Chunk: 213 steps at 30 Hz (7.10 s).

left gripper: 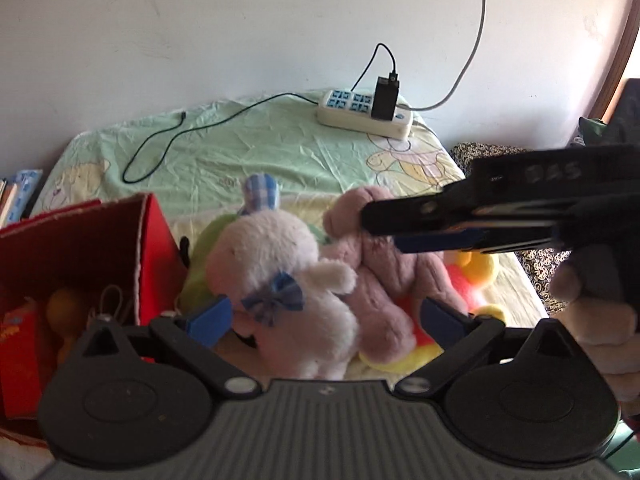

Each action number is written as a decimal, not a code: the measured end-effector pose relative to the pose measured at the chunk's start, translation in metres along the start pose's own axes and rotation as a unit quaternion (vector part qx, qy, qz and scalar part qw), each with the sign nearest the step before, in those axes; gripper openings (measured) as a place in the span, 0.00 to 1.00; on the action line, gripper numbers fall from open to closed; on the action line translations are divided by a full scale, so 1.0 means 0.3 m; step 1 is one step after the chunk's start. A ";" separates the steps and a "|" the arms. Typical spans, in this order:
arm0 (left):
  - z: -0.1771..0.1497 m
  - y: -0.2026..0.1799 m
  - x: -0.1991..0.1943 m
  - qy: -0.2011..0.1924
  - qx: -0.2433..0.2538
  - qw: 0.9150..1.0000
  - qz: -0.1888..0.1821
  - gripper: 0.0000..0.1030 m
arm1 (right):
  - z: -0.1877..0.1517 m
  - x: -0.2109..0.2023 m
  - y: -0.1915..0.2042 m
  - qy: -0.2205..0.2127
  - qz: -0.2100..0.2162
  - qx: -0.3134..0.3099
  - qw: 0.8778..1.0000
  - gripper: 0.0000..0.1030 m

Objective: Organize objects
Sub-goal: 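Close both grippers on the white bunny with the blue bow, then carry the white bunny into the red box and open both grippers, then move both grippers to the pinkish-brown teddy bear and grasp it, then lift the teddy bear with both grippers and carry it toward the red box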

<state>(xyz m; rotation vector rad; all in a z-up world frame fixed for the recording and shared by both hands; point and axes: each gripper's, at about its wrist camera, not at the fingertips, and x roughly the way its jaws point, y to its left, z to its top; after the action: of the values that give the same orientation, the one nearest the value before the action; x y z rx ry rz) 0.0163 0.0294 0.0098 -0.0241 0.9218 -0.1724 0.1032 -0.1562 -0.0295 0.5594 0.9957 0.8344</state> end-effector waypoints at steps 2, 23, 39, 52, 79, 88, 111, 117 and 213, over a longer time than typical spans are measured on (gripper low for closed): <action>0.003 0.006 0.024 0.015 0.003 1.000 -0.022 0.98 | 0.011 0.048 0.009 0.010 0.004 -0.014 1.000 0.55; -0.016 0.099 0.175 0.038 -0.037 0.998 -0.042 0.85 | 0.013 0.197 0.043 0.077 0.003 -0.138 0.988 0.61; -0.053 0.070 0.003 -0.031 -0.024 0.999 -0.029 0.74 | -0.098 0.046 0.157 0.005 -0.007 -0.138 0.990 0.41; -0.133 0.032 -0.208 -0.097 -0.007 0.995 0.037 0.74 | -0.197 0.001 0.310 -0.052 0.025 -0.169 0.984 0.41; -0.201 0.883 -0.254 -0.060 -0.060 0.993 0.082 0.72 | -0.236 0.732 0.608 0.027 0.025 -0.042 0.998 0.41; -0.237 0.961 -0.188 -0.017 -0.058 0.995 0.084 0.69 | -0.246 0.860 0.583 0.090 -0.014 0.031 0.995 0.41; -0.262 0.940 -0.222 -0.020 -0.022 0.989 0.144 0.86 | -0.246 0.861 0.602 0.098 -0.041 -0.021 0.994 0.59; -0.240 0.893 -0.225 -0.015 -0.030 0.987 0.155 0.87 | -0.235 0.821 0.578 0.086 -0.036 -0.008 0.996 0.60; 0.085 -0.011 0.236 0.084 -0.030 0.990 -0.113 0.98 | -0.110 -0.110 -0.230 -0.093 -0.067 0.150 0.982 0.48</action>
<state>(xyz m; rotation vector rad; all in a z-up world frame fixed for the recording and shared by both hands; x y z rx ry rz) 0.0781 0.0137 -0.0304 -0.1718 1.0912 -0.3620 0.0883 -0.2214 -0.0790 0.8045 0.9796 0.5045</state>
